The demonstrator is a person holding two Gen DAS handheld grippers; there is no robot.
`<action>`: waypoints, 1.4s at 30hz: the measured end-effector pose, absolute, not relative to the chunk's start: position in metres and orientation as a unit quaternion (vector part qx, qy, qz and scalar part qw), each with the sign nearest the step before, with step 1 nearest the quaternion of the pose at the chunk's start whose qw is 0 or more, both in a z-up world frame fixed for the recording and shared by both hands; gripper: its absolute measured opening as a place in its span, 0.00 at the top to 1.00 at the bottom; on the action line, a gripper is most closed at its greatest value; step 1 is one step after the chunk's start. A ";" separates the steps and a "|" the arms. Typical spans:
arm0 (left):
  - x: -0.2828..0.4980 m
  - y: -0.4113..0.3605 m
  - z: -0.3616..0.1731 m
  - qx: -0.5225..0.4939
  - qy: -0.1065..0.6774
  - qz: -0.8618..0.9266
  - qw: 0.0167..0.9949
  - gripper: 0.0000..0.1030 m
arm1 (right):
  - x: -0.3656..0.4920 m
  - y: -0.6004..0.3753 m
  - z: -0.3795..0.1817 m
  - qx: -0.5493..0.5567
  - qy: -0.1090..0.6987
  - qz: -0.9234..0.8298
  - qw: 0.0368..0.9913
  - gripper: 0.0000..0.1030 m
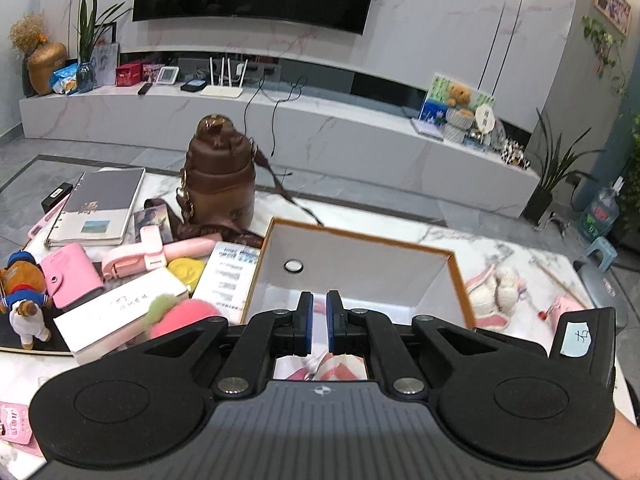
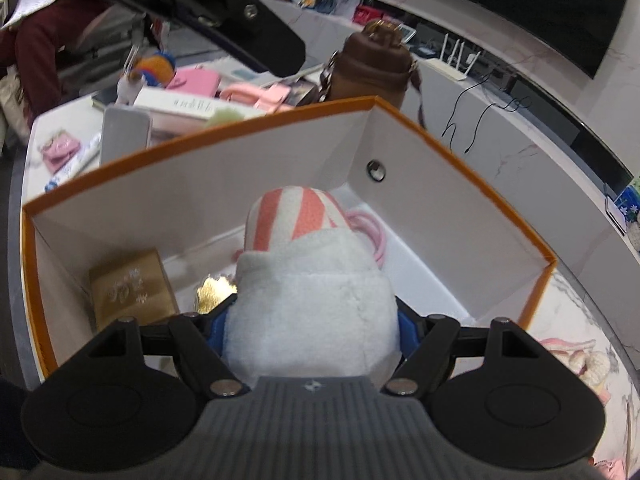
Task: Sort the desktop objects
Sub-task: 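Lower the lanyard and plush into the orange box and open both grippers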
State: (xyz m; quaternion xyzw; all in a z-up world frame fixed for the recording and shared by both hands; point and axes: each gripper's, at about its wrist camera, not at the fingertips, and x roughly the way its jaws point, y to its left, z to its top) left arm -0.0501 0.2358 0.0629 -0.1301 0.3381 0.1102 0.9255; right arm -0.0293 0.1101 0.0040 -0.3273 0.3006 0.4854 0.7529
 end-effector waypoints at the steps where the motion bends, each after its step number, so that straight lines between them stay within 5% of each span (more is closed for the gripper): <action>1: -0.050 0.236 0.061 -0.129 0.341 0.110 0.924 0.93 | -0.030 0.112 0.003 -0.332 0.301 0.485 0.751 0.25; 10: -0.040 0.239 0.043 -0.128 0.392 0.106 0.905 0.91 | -0.027 0.116 0.000 -0.341 0.312 0.482 0.744 0.22; 16: -0.038 0.242 0.035 -0.132 0.408 0.124 0.895 0.62 | -0.027 0.114 0.002 -0.335 0.308 0.480 0.750 0.18; 18: -0.039 0.244 0.035 -0.132 0.409 0.130 0.893 0.44 | -0.026 0.113 0.004 -0.329 0.303 0.481 0.754 0.12; 42: -0.039 0.224 0.041 -0.114 0.416 0.140 0.891 0.33 | -0.029 0.090 0.030 -0.289 0.273 0.490 0.776 0.12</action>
